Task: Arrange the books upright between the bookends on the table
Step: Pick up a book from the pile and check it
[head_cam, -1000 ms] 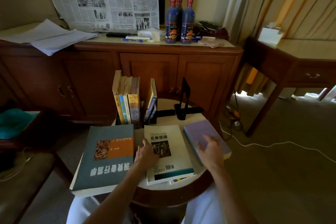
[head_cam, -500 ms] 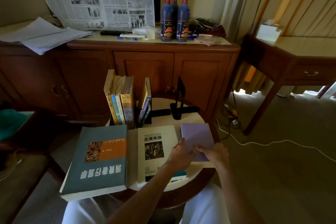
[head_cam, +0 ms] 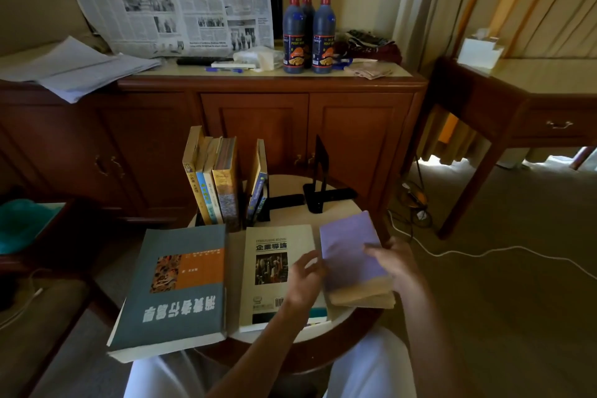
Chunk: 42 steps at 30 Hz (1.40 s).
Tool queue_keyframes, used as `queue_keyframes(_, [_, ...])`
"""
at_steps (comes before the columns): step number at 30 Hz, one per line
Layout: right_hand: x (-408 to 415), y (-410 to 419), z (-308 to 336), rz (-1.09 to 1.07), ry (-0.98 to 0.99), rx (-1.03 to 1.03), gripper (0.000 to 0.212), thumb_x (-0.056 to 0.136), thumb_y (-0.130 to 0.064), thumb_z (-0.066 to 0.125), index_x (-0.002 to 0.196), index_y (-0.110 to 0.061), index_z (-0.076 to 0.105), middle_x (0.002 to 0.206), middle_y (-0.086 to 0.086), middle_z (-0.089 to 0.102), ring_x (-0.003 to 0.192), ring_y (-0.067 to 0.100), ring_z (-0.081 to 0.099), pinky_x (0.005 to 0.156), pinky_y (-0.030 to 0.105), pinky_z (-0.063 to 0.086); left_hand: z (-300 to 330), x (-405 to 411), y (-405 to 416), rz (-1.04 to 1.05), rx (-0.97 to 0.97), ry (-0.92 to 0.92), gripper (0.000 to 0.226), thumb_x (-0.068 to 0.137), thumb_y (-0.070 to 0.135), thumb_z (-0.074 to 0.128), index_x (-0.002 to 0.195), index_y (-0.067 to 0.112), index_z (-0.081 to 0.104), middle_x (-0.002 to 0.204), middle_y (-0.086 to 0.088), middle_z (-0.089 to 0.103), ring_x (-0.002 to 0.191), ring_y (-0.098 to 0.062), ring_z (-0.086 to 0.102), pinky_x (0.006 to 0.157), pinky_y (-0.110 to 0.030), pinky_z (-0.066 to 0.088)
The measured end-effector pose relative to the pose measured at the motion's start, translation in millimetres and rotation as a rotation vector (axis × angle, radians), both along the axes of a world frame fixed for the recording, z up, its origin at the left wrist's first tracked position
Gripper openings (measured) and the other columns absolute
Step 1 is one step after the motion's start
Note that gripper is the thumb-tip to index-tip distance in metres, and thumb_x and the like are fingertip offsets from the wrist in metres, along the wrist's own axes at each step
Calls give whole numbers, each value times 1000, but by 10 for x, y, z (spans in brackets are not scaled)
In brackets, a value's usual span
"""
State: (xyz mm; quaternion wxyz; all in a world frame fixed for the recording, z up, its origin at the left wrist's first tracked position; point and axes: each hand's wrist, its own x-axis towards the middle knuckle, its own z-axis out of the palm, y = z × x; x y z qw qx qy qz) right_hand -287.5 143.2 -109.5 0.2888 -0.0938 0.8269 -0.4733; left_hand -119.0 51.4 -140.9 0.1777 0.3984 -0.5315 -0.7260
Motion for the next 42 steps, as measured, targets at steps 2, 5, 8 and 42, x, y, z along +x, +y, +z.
queue_keyframes(2, [-2, -16, 150, 17, 73, 3, 35, 84, -21, 78, 87, -8, 46, 84, 5, 51, 73, 18, 51, 63, 32, 41, 4, 13, 38, 75, 75, 48, 37, 89, 8, 68, 125, 13, 63, 109, -8, 71, 102, -21, 66, 82, -26, 56])
queue_keyframes(5, [24, -31, 350, 30, 213, -3, 34, 83, -24, 79, 78, -14, 47, 75, 5, 53, 62, 15, 49, 54, 30, 37, 16, 6, 115, 124, 170, 140, 56, 70, 30, 85, 121, 14, 68, 111, -11, 72, 107, -27, 66, 90, -37, 53])
queue_keyframes(8, [97, -19, 564, 122, 395, 35, 34, 86, -24, 74, 74, -17, 43, 68, 1, 51, 59, 14, 49, 50, 28, 34, 127, 31, 157, 116, 209, 269, 41, 72, 36, 76, 108, 16, 72, 107, -9, 70, 104, -31, 63, 86, -41, 47])
queue_keyframes(42, [1821, -523, 247, 640, 410, -330, 99, 68, -54, 80, 147, -35, 24, 135, -8, 48, 120, 10, 55, 90, 35, 58, 726, 1050, -496, 112, -247, 255, 61, 78, 58, 71, 125, 23, 58, 112, -7, 72, 96, -17, 73, 84, -43, 60])
